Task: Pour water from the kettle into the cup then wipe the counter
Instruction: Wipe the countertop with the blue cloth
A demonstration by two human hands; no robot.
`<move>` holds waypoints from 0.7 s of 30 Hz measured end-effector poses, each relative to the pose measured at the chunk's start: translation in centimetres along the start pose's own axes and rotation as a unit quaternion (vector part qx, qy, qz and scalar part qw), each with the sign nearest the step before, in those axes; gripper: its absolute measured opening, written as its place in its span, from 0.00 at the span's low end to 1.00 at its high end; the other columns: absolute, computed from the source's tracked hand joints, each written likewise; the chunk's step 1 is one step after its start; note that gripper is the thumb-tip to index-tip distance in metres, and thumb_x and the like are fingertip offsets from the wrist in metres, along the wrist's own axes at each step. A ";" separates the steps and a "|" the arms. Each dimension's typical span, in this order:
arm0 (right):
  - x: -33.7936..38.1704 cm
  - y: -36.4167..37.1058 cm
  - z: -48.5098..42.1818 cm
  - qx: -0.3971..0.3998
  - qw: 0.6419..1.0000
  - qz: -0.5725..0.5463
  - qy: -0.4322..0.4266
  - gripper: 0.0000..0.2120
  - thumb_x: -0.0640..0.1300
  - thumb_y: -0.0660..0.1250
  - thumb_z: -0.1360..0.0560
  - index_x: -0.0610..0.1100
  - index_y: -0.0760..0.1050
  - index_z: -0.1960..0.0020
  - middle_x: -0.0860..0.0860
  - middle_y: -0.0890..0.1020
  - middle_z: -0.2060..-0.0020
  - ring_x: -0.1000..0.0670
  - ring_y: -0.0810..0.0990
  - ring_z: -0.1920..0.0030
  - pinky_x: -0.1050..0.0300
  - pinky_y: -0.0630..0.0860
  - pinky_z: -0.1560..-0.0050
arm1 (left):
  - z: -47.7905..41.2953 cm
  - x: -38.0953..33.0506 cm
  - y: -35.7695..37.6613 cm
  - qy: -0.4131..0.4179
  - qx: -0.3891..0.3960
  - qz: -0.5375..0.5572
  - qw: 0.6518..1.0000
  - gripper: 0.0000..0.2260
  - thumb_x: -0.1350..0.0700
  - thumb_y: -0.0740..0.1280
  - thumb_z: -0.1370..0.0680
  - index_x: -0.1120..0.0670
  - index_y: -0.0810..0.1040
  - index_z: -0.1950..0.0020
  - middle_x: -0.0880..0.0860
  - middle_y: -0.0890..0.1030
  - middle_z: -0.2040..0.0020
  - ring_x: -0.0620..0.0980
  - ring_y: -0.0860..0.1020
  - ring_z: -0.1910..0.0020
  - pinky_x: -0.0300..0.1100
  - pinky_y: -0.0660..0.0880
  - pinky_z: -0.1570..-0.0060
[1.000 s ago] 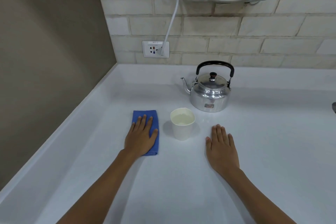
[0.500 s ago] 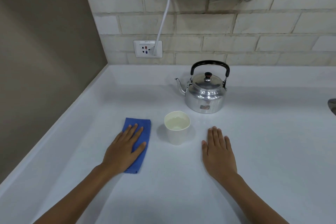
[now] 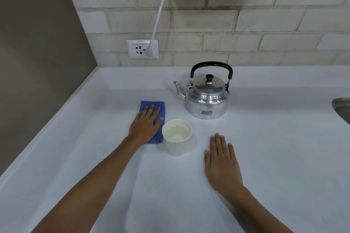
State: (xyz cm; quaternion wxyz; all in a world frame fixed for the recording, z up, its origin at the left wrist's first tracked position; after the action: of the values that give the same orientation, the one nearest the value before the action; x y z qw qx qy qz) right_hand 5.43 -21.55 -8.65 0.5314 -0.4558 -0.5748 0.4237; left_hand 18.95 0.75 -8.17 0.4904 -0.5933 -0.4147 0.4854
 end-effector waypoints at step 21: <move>0.2 -0.2 0.1 -0.009 1.000 -0.011 -0.005 0.26 0.49 0.41 0.20 0.40 0.37 0.26 0.45 0.42 0.24 0.48 0.38 0.25 0.52 0.34 0.27 | -9.0 2.4 0.6 -0.023 0.062 0.004 0.998 0.26 0.43 0.46 0.19 0.49 0.44 0.24 0.52 0.45 0.22 0.53 0.45 0.23 0.52 0.46 0.25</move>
State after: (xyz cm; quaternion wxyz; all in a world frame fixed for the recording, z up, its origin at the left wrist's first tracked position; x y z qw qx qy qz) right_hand 5.34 -21.40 -8.36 0.5287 -0.4521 -0.5864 0.4149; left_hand 28.30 1.38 -8.74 0.5146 -0.5519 -0.3922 0.5261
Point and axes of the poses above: each hand's wrist, its own z-axis away from the middle knuckle, its own y-axis out of the palm, x = y × z, the point moved 9 cm from there along -z, towards the middle knuckle
